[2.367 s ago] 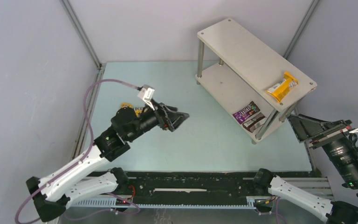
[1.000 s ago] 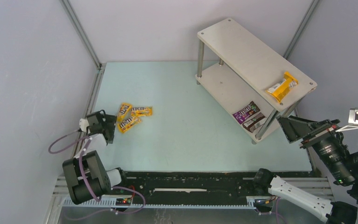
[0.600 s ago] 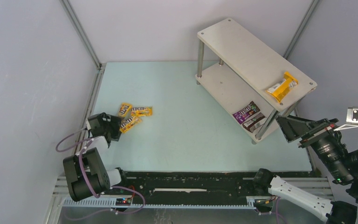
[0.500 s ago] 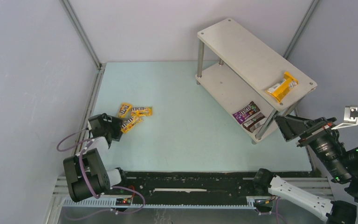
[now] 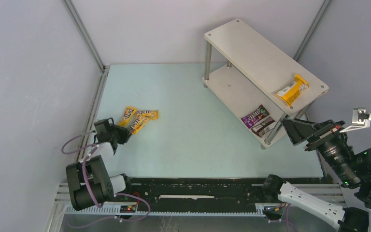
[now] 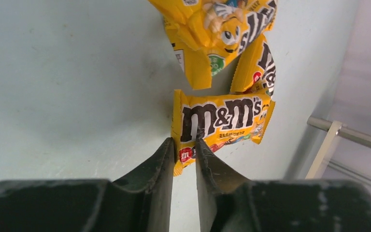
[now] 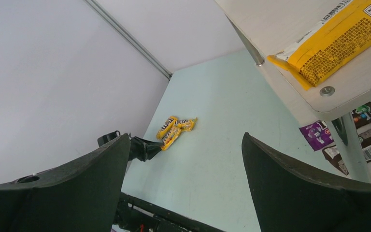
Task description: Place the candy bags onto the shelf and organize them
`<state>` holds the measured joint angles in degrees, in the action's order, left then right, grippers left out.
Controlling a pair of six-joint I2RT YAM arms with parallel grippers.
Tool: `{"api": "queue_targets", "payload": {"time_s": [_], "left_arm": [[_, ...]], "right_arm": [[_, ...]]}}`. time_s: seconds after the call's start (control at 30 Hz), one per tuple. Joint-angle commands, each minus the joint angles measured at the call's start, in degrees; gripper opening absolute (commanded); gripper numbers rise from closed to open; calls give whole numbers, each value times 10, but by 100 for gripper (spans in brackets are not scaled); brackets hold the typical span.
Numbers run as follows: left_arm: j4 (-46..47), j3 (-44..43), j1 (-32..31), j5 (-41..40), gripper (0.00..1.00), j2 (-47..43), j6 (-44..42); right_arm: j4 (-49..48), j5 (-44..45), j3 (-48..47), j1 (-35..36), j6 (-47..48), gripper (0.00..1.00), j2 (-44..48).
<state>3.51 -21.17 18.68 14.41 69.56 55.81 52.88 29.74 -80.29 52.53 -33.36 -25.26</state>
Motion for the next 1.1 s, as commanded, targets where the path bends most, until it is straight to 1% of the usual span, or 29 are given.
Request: {"api": "queue_targets", "payload": {"time_s": [0.0,0.1,0.23,0.27,0.3,0.4,0.53,0.6,0.7,0.83,0.9,1.0,1.07], "left_arm": [[27,3,-8,25,24,-36,-25],[28,2,-10,24,14,-57,-29],[35,-1,-12,34,6,-71,-30],[36,-4,-14,41,2,-75,-33],[34,-7,-15,49,0,-77,-35],[14,-22,-17,80,0,-82,-28],[-99,-89,-37,100,0,-90,-47],[-130,-114,-48,107,0,-114,-51],[-133,-142,-69,115,0,-170,-36],[-112,-223,-115,112,0,-220,-16],[-94,-276,-153,89,0,-227,-2],[-71,-371,-235,58,0,-206,13],[-42,-436,-293,55,0,-162,32]], "right_arm": [[-11,-2,1,2,-9,94,2],[-10,-2,1,2,-9,94,-1],[-11,-3,1,2,-9,94,-6],[-12,-3,1,2,-9,94,-8],[-13,-3,1,2,-9,94,-9],[-13,-3,1,2,-8,94,-13],[-13,-2,3,2,-8,94,-20],[-15,-2,3,2,-7,94,-23],[-18,-1,4,2,-6,94,-27],[-22,3,4,2,-6,94,-24],[-27,6,5,2,-5,93,-22],[-34,10,7,1,-3,93,-18],[-40,10,7,1,-1,93,-15]]}}
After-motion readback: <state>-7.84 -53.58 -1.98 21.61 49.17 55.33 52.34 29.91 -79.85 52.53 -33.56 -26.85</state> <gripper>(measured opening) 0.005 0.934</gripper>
